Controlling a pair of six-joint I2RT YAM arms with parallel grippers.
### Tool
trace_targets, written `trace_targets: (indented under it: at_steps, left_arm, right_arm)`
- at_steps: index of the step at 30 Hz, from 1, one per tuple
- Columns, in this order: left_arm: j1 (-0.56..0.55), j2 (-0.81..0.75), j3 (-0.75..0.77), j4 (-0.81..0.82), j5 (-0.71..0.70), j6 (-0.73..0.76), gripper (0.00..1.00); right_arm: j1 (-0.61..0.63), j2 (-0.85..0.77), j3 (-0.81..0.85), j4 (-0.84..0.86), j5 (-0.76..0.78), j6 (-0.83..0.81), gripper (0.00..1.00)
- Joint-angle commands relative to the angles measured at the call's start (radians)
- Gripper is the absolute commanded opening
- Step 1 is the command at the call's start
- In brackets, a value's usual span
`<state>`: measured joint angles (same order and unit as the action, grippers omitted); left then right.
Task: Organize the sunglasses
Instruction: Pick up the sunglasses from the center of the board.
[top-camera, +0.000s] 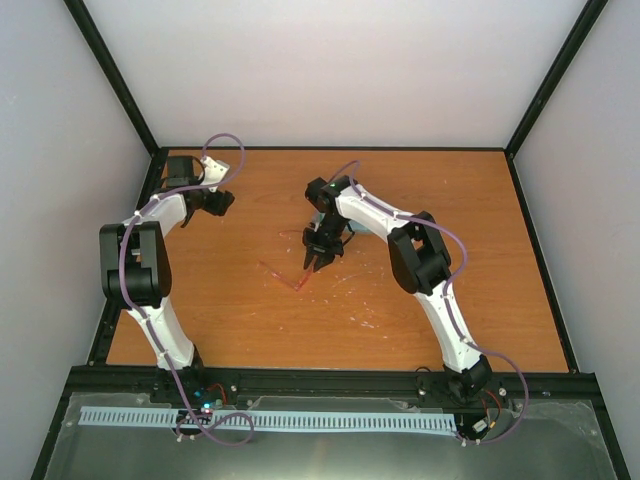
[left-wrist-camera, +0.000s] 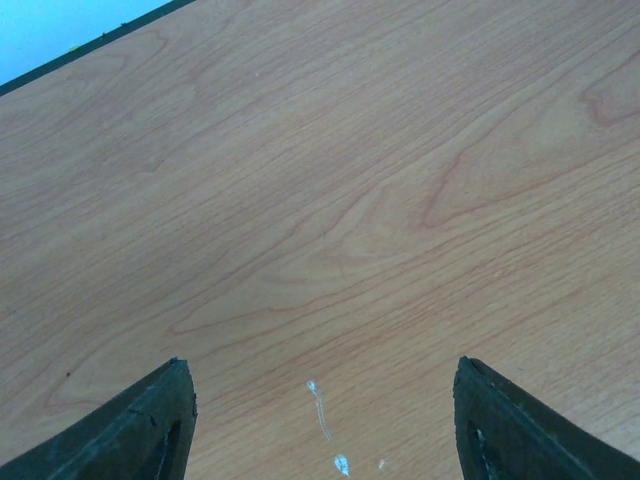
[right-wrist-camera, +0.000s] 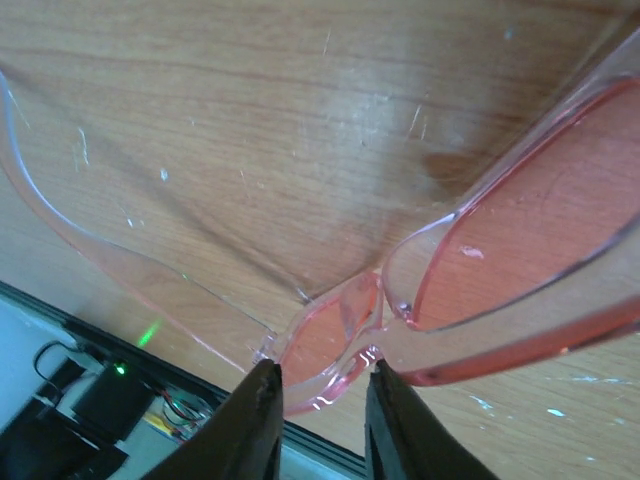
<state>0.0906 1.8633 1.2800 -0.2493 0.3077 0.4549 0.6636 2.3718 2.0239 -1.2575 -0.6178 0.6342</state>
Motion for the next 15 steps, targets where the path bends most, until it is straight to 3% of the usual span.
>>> trace_targets:
  at_steps: [1, 8, 15]
  left_arm:
    - [0.01, -0.002, 0.026, 0.029, 0.029, -0.01, 0.7]
    - [0.01, 0.002, 0.037, 0.033, 0.036, -0.012, 0.7]
    - [0.011, 0.002, 0.021, 0.035, 0.039, -0.016, 0.7]
  right_arm:
    - [0.007, 0.022, 0.029, -0.047, -0.002, 0.001, 0.24]
    - [0.006, 0.039, 0.028, -0.069, 0.017, -0.025, 0.32]
    - [-0.004, 0.053, 0.033, -0.063, 0.041, -0.037, 0.33]
